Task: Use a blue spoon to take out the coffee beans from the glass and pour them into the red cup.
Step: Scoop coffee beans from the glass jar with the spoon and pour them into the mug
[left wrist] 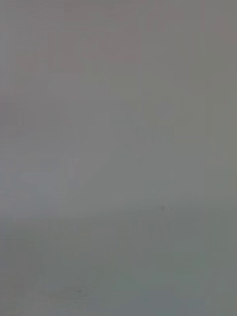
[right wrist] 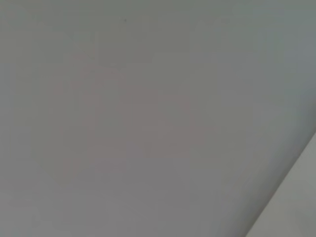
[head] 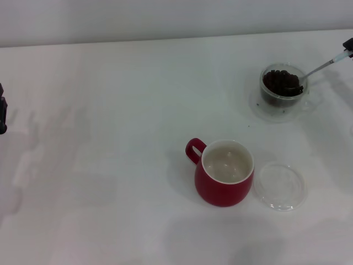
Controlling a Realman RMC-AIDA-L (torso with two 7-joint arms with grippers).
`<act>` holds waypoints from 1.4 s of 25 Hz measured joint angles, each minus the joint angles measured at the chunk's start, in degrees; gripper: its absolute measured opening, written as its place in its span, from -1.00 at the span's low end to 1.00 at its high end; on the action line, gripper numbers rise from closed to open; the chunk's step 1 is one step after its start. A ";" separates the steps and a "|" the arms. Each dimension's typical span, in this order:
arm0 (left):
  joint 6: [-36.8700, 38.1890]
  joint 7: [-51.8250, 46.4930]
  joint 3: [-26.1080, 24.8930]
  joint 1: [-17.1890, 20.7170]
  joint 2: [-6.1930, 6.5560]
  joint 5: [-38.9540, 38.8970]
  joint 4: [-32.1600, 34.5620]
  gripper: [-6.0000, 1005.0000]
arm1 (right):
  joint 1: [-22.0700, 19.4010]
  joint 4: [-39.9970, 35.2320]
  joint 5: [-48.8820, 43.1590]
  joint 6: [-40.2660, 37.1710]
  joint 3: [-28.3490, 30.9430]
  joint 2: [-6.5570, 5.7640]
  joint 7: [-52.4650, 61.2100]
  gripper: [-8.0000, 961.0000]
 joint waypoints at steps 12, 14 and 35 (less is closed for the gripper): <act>0.00 0.00 0.08 0.00 0.00 -0.01 0.02 -0.24 | -0.11 0.07 0.25 3.57 0.00 -0.39 1.97 -0.62; 0.00 0.00 0.09 0.00 0.00 -0.01 0.03 -0.24 | -0.11 0.21 0.19 4.26 -0.06 -0.54 2.68 -0.62; -0.72 0.03 0.00 -0.78 0.07 -0.33 -0.11 -0.24 | -3.51 0.13 -0.42 12.49 -3.64 -0.39 6.31 -0.61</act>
